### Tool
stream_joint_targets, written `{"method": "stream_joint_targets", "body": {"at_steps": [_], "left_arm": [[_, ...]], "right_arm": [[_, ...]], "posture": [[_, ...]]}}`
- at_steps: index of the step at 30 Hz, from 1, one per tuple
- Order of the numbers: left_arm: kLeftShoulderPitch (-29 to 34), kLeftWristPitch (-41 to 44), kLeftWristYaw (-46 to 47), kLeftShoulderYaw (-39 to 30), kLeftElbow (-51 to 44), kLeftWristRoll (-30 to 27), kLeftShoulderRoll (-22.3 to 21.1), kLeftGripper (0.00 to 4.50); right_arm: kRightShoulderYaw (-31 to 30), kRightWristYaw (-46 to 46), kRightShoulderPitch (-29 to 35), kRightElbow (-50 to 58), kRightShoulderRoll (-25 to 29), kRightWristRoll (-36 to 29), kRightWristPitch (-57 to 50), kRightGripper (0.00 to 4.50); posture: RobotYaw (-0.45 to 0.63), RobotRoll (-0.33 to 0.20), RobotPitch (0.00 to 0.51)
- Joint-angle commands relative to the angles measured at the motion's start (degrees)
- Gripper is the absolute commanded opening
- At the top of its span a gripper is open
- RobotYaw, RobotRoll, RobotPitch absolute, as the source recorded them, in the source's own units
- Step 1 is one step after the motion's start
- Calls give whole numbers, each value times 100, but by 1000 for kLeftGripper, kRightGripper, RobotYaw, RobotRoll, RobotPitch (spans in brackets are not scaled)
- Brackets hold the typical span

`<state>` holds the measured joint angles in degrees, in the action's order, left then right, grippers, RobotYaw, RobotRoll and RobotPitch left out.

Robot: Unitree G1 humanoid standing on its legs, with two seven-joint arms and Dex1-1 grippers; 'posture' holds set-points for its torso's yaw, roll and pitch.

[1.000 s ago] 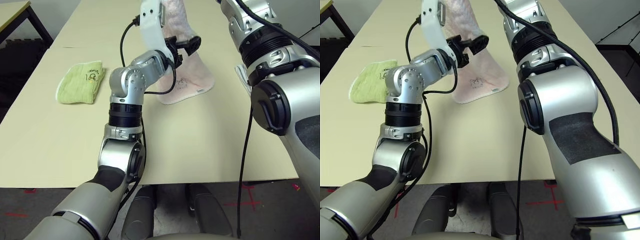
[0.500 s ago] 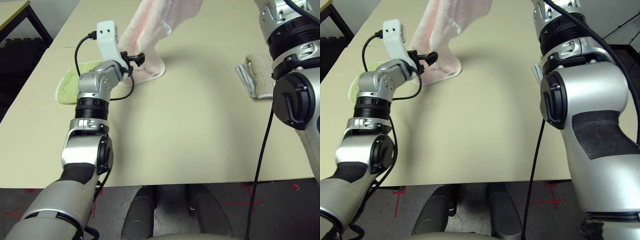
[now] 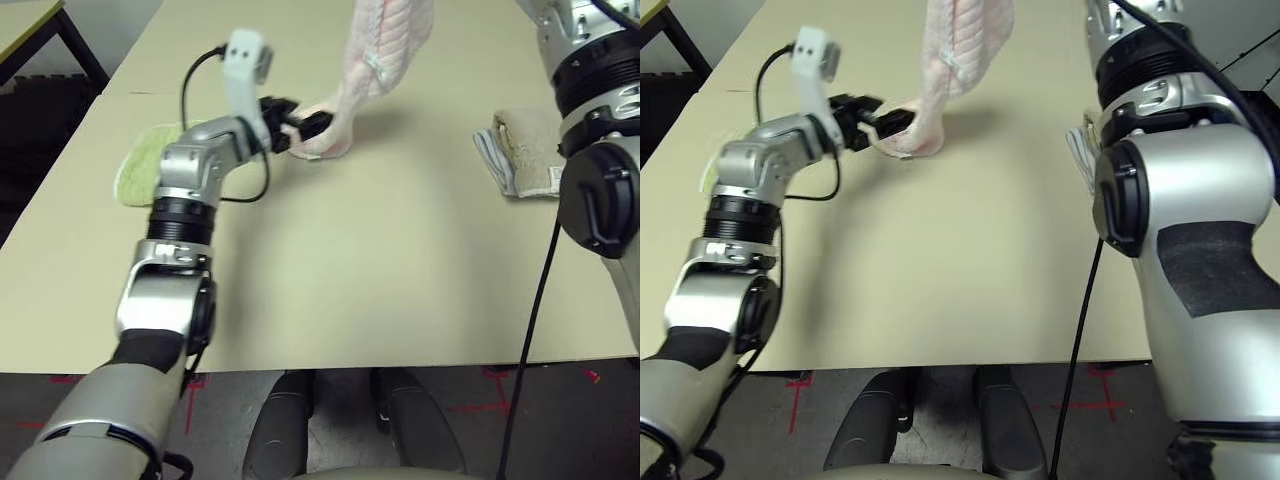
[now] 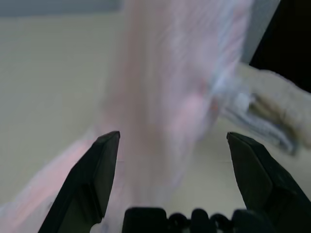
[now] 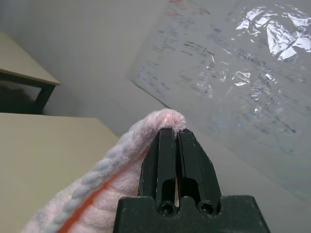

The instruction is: Fold the towel and set it aside.

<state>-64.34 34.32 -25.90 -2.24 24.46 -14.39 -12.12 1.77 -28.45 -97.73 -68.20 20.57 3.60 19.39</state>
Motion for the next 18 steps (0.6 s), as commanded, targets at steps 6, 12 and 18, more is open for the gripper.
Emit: {"method": "stream_joint_targets", "body": {"at_steps": [6,12,18], "left_arm": [[-342,-530,1853,-174,417,483,864,4500],[-603,-995,2690,-399,1046,779,697,4500],[-760,-1723,3203,-586,2111,976,368,4500]], "right_arm": [[29,190,-162,44,-59,-4,-155,59],[103,178,-201,64,-40,-90,-156,59],[177,165,-251,97,79,-131,-187,59]], "posture": [[73,0,158],[73,0,158],[70,0,153]]}}
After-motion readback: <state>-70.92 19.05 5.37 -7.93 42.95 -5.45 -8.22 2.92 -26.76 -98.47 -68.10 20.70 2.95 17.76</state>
